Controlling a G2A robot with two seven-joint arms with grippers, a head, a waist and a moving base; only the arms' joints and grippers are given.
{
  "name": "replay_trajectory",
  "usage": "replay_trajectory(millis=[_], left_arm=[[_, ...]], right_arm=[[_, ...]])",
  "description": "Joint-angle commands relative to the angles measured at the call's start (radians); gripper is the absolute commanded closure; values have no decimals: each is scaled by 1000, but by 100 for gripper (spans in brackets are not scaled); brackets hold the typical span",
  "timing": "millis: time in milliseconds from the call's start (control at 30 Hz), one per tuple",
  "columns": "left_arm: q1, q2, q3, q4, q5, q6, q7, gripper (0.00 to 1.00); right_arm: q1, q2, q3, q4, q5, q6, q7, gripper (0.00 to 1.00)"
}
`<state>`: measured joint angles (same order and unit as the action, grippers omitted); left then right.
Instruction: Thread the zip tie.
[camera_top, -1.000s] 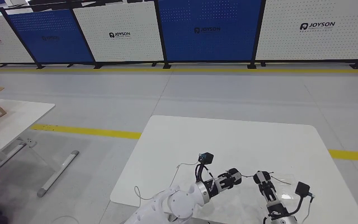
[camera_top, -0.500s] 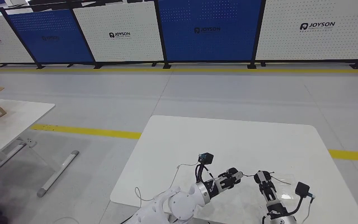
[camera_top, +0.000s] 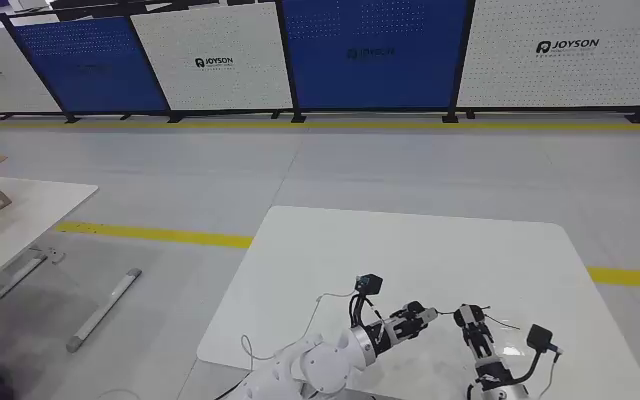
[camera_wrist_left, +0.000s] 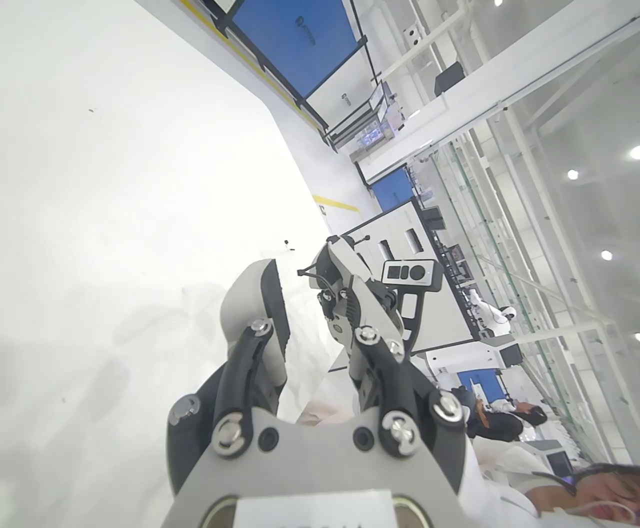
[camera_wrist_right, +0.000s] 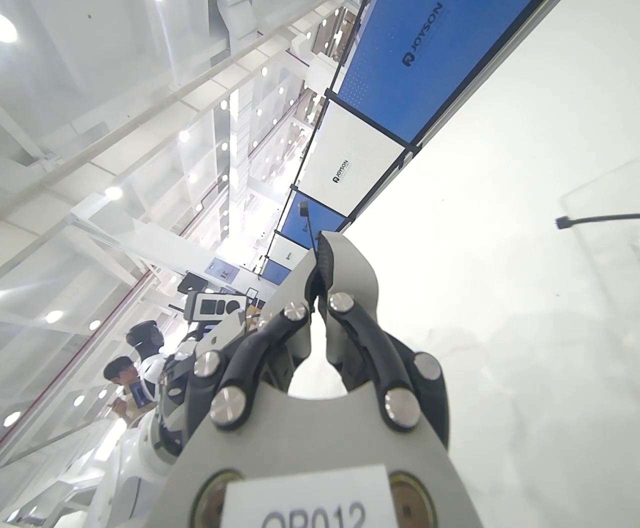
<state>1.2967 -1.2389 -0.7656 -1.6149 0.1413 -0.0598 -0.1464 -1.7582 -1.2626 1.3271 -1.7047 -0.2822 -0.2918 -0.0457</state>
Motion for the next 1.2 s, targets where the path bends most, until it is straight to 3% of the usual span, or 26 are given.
replay_trajectory(millis=[0, 533, 733, 1167], left_arm=[[-2, -2, 3, 1, 4, 2, 0, 75], [-24, -22, 25, 30, -1, 20, 15, 85], [-25, -26, 24, 35, -1, 20, 16, 100], [-17, -28, 19, 22, 21, 15, 7, 100]], right_arm=[[-1, -1, -1, -1, -2, -1, 0, 100], [-5, -3, -7, -7, -11, -15, 11, 100], [-6, -4, -5, -7, -10, -20, 14, 100], [-9, -4, -1, -13, -15, -18, 25, 100]])
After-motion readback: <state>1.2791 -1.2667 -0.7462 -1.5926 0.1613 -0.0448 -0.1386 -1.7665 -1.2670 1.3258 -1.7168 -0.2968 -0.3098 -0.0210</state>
